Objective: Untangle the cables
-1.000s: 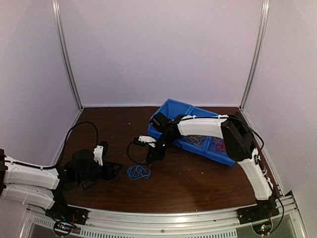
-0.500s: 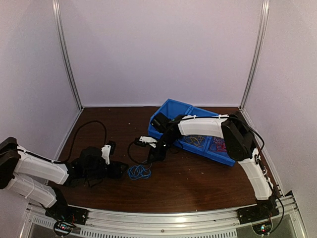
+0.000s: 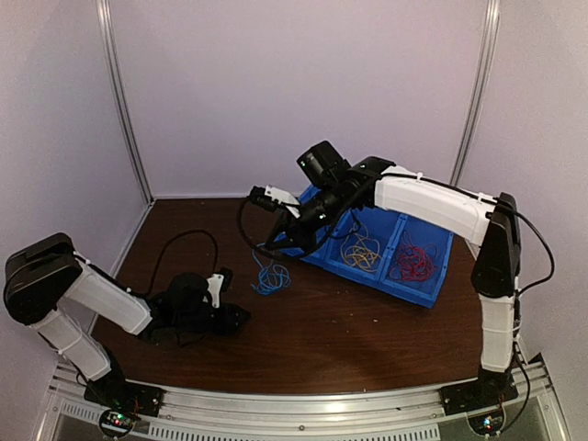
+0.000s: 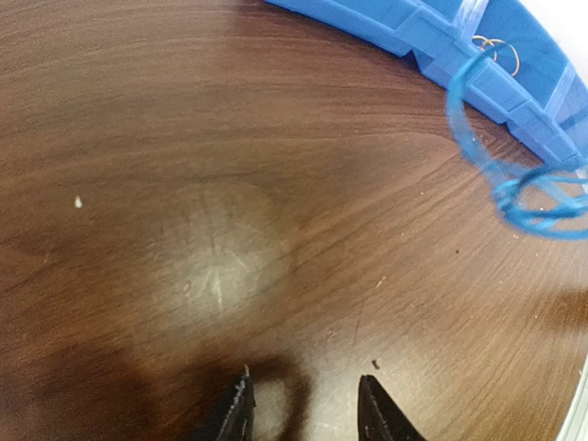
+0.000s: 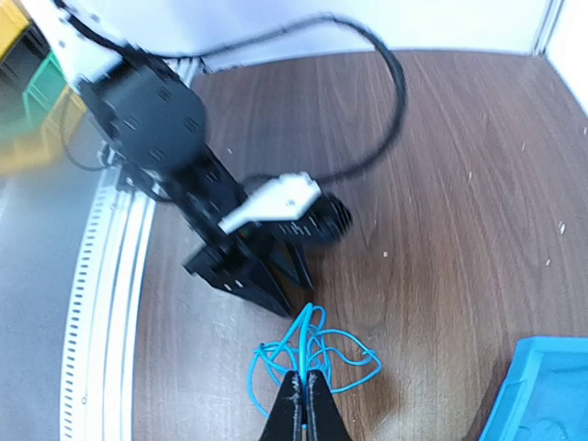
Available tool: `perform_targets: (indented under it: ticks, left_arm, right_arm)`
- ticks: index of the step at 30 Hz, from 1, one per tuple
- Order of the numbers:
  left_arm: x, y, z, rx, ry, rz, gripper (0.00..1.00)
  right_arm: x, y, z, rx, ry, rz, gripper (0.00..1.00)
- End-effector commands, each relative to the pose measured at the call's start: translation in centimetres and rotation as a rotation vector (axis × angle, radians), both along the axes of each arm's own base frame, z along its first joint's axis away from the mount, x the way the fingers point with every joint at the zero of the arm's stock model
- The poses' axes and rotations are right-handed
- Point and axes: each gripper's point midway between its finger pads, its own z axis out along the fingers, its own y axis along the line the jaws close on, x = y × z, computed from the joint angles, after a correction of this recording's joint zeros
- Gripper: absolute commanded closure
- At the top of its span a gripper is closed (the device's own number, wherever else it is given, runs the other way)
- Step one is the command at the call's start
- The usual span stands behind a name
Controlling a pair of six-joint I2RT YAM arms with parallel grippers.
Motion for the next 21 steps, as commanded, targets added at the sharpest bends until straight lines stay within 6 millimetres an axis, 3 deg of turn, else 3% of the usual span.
perform_targets:
  ticks: [1, 4, 6, 9, 13, 17, 21]
  left_arm:
    - [0.5, -2.2, 0.7, -0.053, -0.005, -0.054, 0.61]
    - [0.8, -1.9, 1.4, -0.060, -0.029, -0.032, 0.61]
    - [1.0, -1.3, 2.9, -0.085, -0.078, 0.009, 0.60]
    - [1.0, 0.5, 6.8, -0.171, -0.198, 0.088, 0.60]
    - [0.7, 2.3, 10.1, -0.175, -0.316, 0.138, 0.59]
    - [-0.4, 1.8, 13.9, -0.222, -0.433, 0.051, 0.54]
    - [-1.4, 0.2, 16.3, -0.263, -0.514, -0.056, 0.50]
  right_arm:
    - [-1.6, -0.5, 4.3, 0.066, -0.010, 0.053, 1.00]
    - [-1.8, -0.9, 6.8, 0.103, -0.059, 0.055, 1.00]
    - [-1.7, -1.1, 7.3, 0.110, -0.082, 0.046, 1.00]
    - [-1.3, -1.2, 6.1, 0.087, -0.086, 0.032, 1.00]
    - [-1.0, -1.1, 3.5, 0.052, -0.054, 0.022, 1.00]
    - [-0.8, -0.8, 2.1, 0.043, -0.023, 0.013, 1.00]
    - [-0.5, -0.3, 2.2, 0.056, -0.008, 0.007, 1.00]
